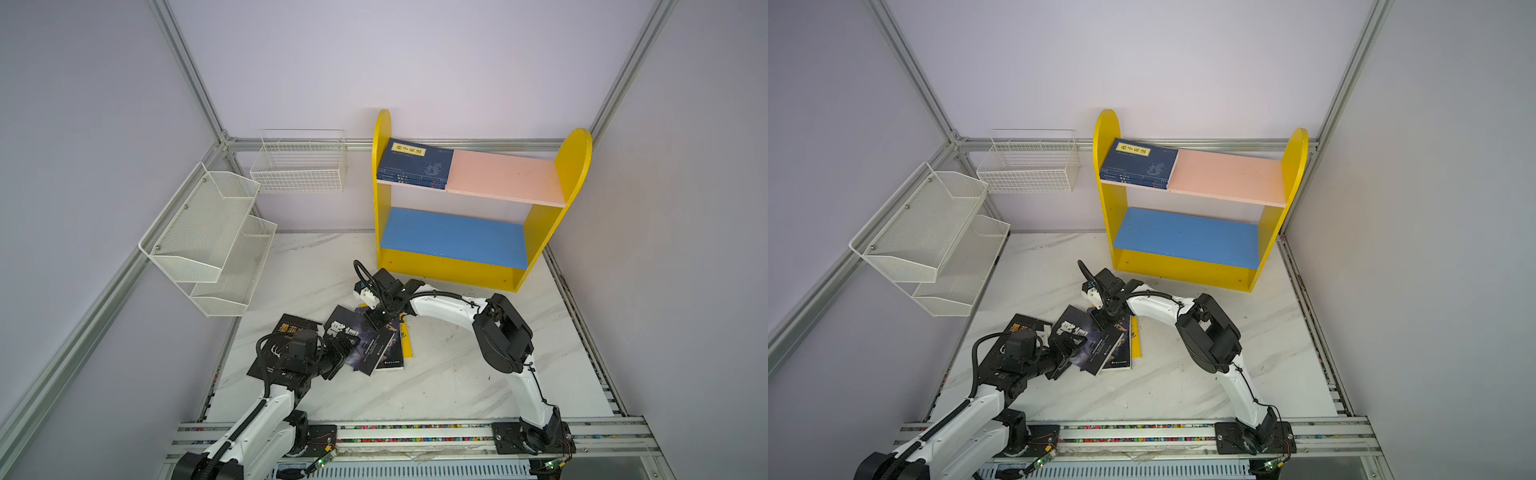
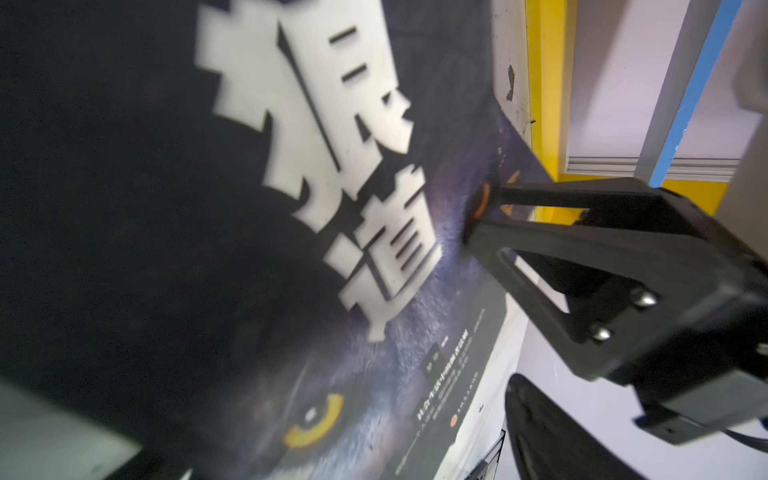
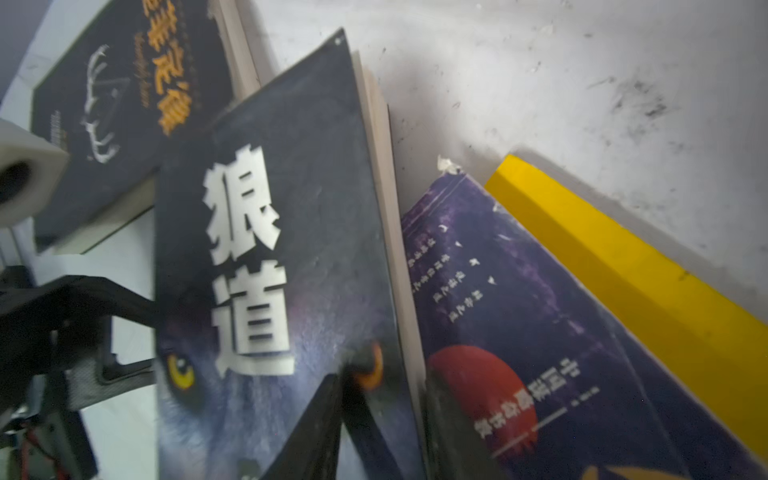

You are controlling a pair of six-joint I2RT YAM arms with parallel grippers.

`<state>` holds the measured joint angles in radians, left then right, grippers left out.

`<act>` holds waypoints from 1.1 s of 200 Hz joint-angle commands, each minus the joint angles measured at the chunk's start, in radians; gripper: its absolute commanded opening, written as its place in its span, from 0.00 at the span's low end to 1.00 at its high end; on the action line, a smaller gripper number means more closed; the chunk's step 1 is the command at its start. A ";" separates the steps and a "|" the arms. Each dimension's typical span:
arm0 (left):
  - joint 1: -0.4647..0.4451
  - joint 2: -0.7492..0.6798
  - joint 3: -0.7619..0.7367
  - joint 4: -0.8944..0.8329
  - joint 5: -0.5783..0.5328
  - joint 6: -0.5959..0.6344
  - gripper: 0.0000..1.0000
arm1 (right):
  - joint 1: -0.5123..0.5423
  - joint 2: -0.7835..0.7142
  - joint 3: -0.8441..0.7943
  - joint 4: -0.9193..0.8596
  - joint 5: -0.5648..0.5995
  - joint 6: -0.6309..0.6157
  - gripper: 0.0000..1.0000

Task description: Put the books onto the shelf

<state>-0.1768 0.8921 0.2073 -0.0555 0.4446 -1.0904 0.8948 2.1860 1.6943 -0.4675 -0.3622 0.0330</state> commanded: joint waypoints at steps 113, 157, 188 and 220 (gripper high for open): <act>0.042 -0.071 0.214 -0.022 -0.021 0.070 0.45 | 0.010 0.016 0.021 -0.086 -0.027 -0.022 0.30; 0.061 0.010 0.231 0.089 0.088 0.018 0.19 | 0.000 -0.007 0.056 -0.084 -0.011 -0.007 0.30; 0.065 0.025 0.324 0.032 0.115 0.075 0.04 | -0.016 -0.043 0.114 -0.094 0.039 0.020 0.31; 0.065 0.048 0.438 0.050 0.164 0.113 0.00 | -0.065 -0.129 0.156 -0.045 0.144 0.077 0.53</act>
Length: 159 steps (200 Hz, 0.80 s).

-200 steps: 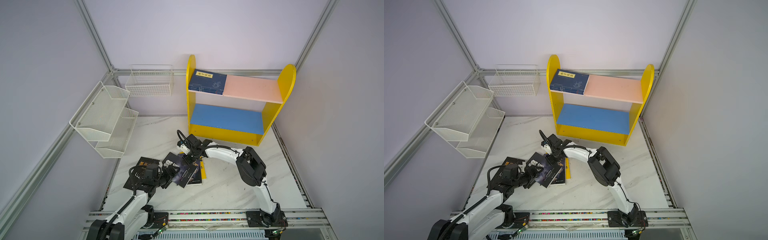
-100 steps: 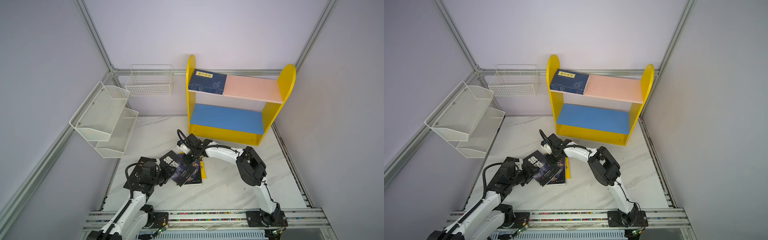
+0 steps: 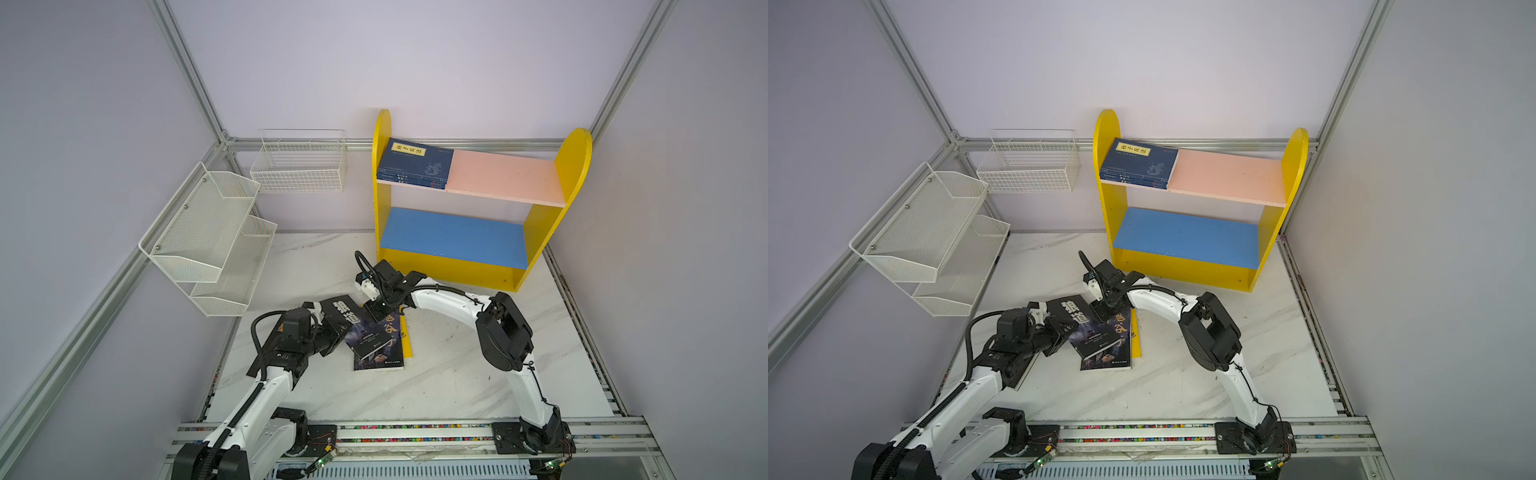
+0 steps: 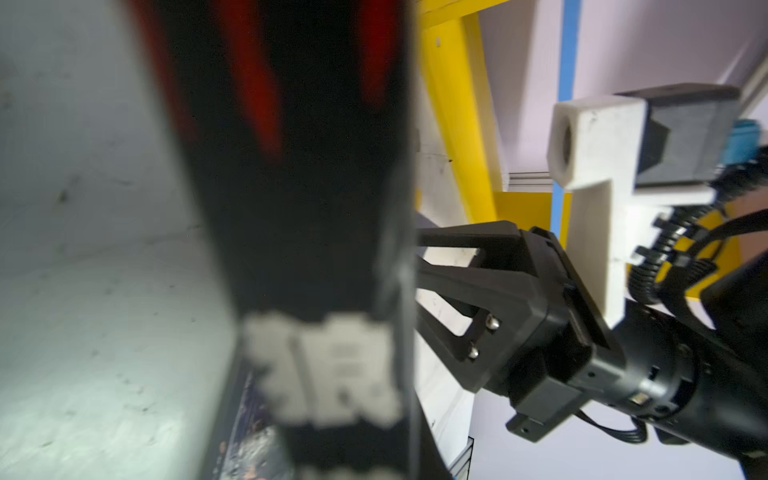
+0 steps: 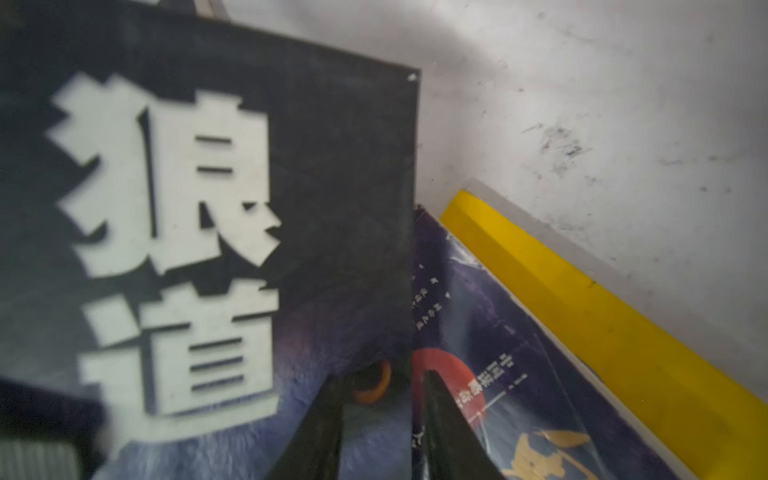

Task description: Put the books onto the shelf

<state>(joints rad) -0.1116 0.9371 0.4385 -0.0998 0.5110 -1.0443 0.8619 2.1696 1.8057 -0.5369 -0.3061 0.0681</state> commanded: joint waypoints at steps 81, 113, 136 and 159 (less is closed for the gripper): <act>-0.071 0.288 0.782 -0.009 0.229 0.195 0.00 | -0.308 -0.537 -0.232 0.438 0.119 0.586 0.89; -0.115 0.426 0.914 0.025 0.300 0.172 0.00 | -0.385 -0.650 -0.355 0.499 0.091 0.672 0.90; -0.130 0.508 0.954 0.046 0.331 0.137 0.00 | -0.398 -0.700 -0.411 0.497 0.099 0.680 0.90; -0.152 0.552 0.975 0.078 0.310 0.128 0.00 | -0.405 -0.738 -0.466 0.501 0.112 0.695 0.90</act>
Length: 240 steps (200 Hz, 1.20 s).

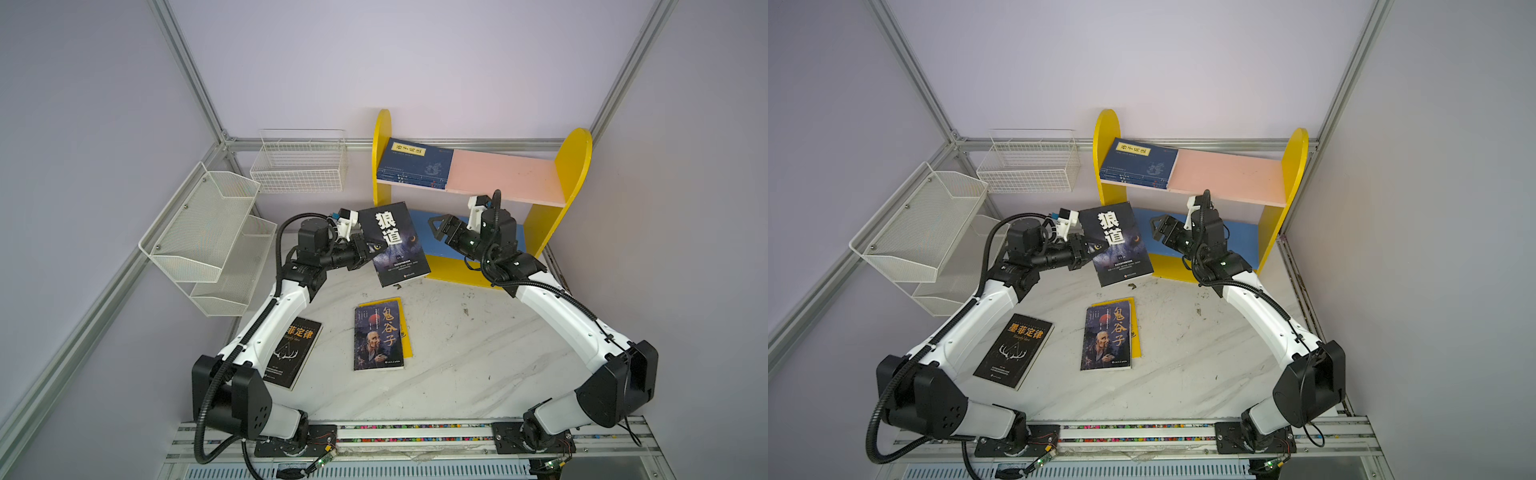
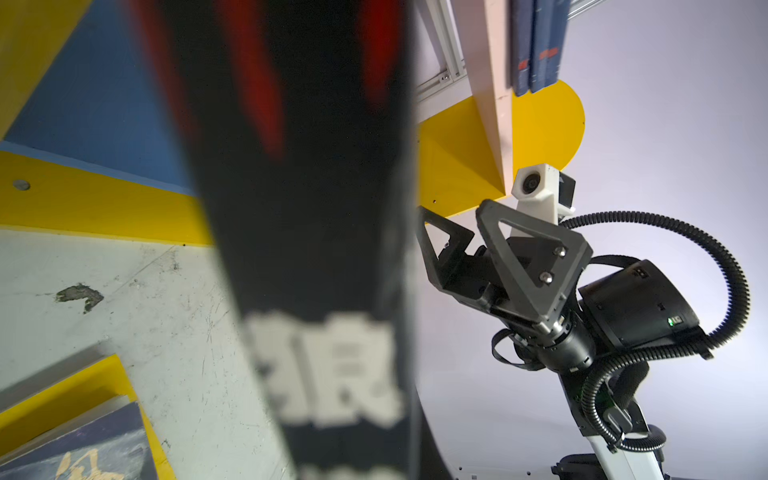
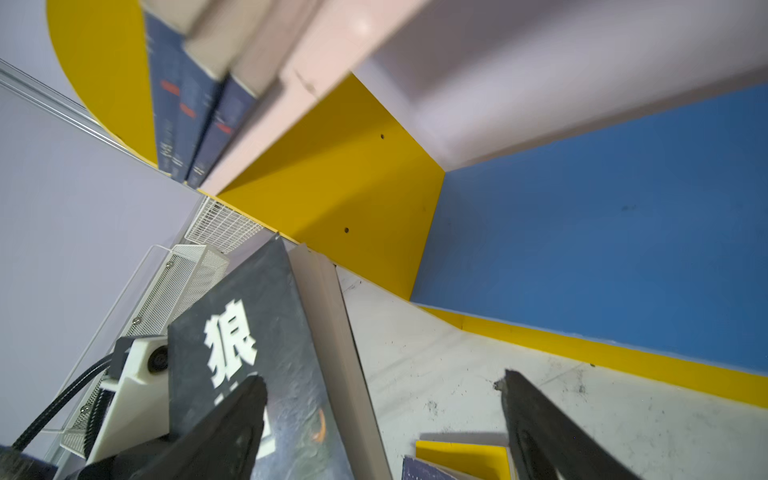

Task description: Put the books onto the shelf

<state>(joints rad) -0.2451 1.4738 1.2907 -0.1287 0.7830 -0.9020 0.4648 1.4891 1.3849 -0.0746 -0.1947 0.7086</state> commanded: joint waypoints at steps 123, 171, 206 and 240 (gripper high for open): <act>-0.208 0.311 0.264 0.522 -0.559 -0.263 0.00 | -0.034 -0.110 -0.243 0.147 0.009 0.228 0.90; -0.259 0.392 0.303 0.572 -0.734 -0.263 0.00 | -0.037 -0.006 -0.277 0.372 -0.055 0.269 0.88; -0.271 0.416 0.314 0.588 -0.791 -0.256 0.00 | -0.039 0.128 -0.229 0.500 -0.110 0.327 0.83; -0.270 0.413 0.305 0.617 -0.830 -0.253 0.00 | -0.038 0.184 -0.190 0.520 -0.124 0.367 0.80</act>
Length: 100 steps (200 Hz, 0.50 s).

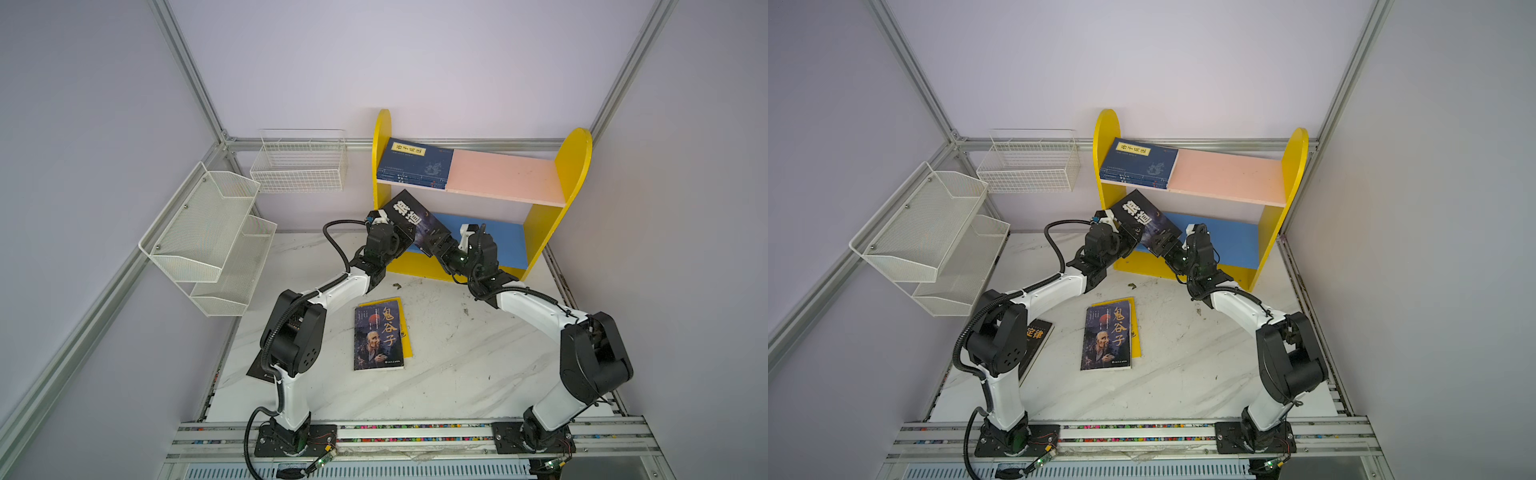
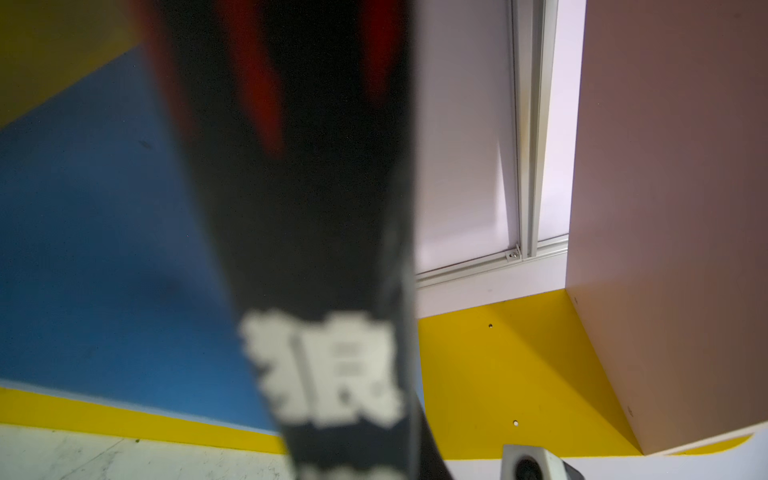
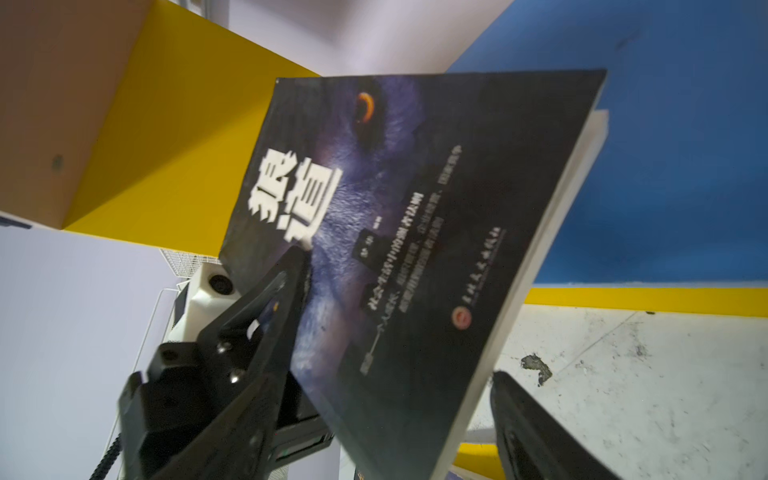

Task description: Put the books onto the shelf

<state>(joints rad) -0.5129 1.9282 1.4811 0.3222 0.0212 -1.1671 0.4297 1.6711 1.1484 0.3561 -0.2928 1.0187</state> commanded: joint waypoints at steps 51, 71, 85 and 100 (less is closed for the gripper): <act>-0.004 -0.020 0.127 0.180 -0.067 -0.016 0.00 | -0.008 0.043 0.033 0.174 -0.022 0.102 0.61; -0.004 -0.009 0.118 0.193 -0.069 -0.027 0.00 | -0.010 0.065 0.023 0.272 -0.027 0.159 0.44; -0.004 -0.009 0.111 0.193 -0.065 -0.029 0.00 | -0.015 0.061 0.018 0.286 -0.001 0.176 0.36; -0.004 -0.017 0.093 0.193 -0.068 -0.031 0.00 | -0.025 0.048 0.000 0.297 0.029 0.185 0.32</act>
<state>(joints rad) -0.5205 1.9442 1.4818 0.4046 -0.0372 -1.1870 0.4099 1.7294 1.1526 0.5167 -0.2993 1.1591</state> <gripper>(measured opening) 0.131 0.339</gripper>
